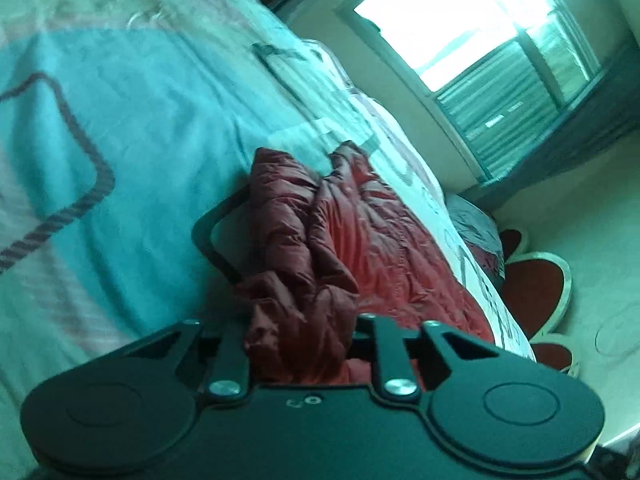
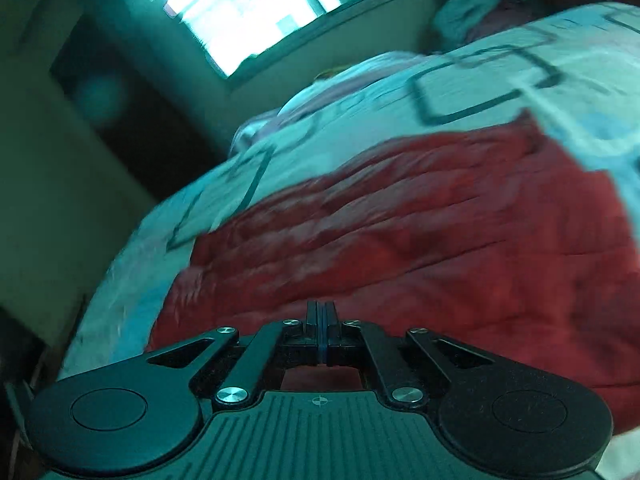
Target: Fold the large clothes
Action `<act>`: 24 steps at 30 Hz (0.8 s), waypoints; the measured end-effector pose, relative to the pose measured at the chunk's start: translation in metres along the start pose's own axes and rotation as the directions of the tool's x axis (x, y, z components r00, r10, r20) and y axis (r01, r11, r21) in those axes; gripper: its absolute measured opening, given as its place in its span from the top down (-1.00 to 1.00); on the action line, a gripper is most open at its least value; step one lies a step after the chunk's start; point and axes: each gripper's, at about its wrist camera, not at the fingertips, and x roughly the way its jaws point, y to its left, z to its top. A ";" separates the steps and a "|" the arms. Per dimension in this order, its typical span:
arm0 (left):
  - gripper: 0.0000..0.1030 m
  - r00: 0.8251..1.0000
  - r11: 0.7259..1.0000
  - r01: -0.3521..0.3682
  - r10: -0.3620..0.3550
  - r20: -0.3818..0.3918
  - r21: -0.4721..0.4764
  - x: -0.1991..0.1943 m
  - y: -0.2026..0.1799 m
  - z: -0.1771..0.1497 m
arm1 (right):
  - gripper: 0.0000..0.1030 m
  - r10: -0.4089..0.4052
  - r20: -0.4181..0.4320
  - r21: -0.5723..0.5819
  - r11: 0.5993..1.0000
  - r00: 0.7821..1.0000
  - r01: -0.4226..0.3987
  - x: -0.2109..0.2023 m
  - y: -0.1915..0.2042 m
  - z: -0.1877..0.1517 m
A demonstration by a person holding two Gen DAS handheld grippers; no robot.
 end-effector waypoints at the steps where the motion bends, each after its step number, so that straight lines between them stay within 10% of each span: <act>1: 0.67 1.000 1.000 0.004 -0.004 0.000 0.005 -0.001 -0.001 0.000 | 1.00 -0.010 -0.021 0.001 1.000 1.000 0.010 0.010 0.000 -0.002; 10: 0.72 0.974 0.936 0.213 -0.226 0.012 0.279 -0.038 -0.079 0.009 | 1.00 -0.077 -0.097 0.029 0.996 0.992 0.080 0.054 -0.020 -0.019; 18: 0.72 0.983 0.899 0.176 -0.182 -0.024 0.400 -0.038 -0.107 0.009 | 1.00 -0.041 -0.026 0.105 0.994 0.999 0.044 0.008 -0.022 -0.003; 24: 0.72 0.978 0.896 0.208 -0.205 -0.050 0.392 -0.040 -0.109 0.012 | 1.00 -0.047 -0.150 0.109 0.992 0.988 0.063 0.006 -0.022 -0.023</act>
